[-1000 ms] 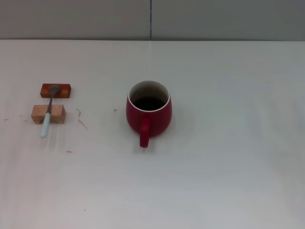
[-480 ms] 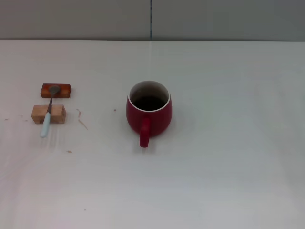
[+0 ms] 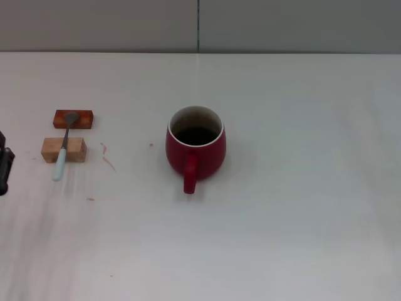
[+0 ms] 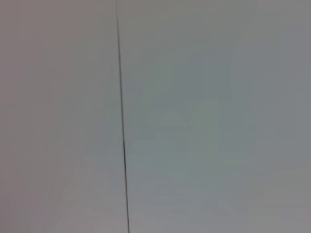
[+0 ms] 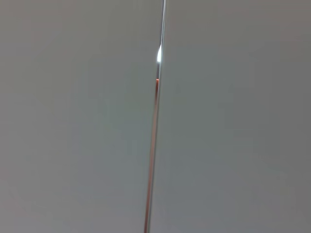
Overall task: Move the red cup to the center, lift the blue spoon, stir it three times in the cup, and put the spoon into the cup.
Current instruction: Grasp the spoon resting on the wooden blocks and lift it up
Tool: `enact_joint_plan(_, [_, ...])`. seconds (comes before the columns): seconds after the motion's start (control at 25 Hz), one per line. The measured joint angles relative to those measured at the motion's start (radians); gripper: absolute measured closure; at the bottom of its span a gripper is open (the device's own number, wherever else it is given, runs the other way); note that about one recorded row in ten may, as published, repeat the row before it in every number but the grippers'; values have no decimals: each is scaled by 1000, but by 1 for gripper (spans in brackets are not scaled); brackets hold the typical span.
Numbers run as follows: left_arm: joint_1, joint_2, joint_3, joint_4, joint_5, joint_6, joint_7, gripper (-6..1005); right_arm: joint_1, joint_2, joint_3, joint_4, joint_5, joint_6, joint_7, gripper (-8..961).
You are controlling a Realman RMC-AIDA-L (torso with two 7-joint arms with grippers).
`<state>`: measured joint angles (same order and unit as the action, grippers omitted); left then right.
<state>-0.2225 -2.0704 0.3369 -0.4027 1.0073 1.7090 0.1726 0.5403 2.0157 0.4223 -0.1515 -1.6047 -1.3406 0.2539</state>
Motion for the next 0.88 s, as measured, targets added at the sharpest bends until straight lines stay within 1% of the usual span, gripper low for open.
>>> enact_joint_plan(0.12, [-2, 0, 5, -82, 4, 12, 92, 170, 6, -9, -6, 0, 0, 1, 0, 306])
enact_joint_plan(0.24, [-4, 1, 2, -154, 23, 14, 149, 170, 10, -12, -9, 0, 0, 5, 0, 307])
enact_joint_plan(0.52, [-3, 7, 7, -257, 28, 4, 196, 170, 21, -14, -11, -1, -5, 35, -32, 307])
enact_joint_plan(0.68, [1, 7, 8, -277, 28, -14, 209, 170, 21, -13, -11, 2, -3, 38, -51, 307])
enact_joint_plan(0.88, [4, 3, 2, -289, 27, -78, 215, 170, 21, -10, -11, 9, -3, 38, -52, 307])
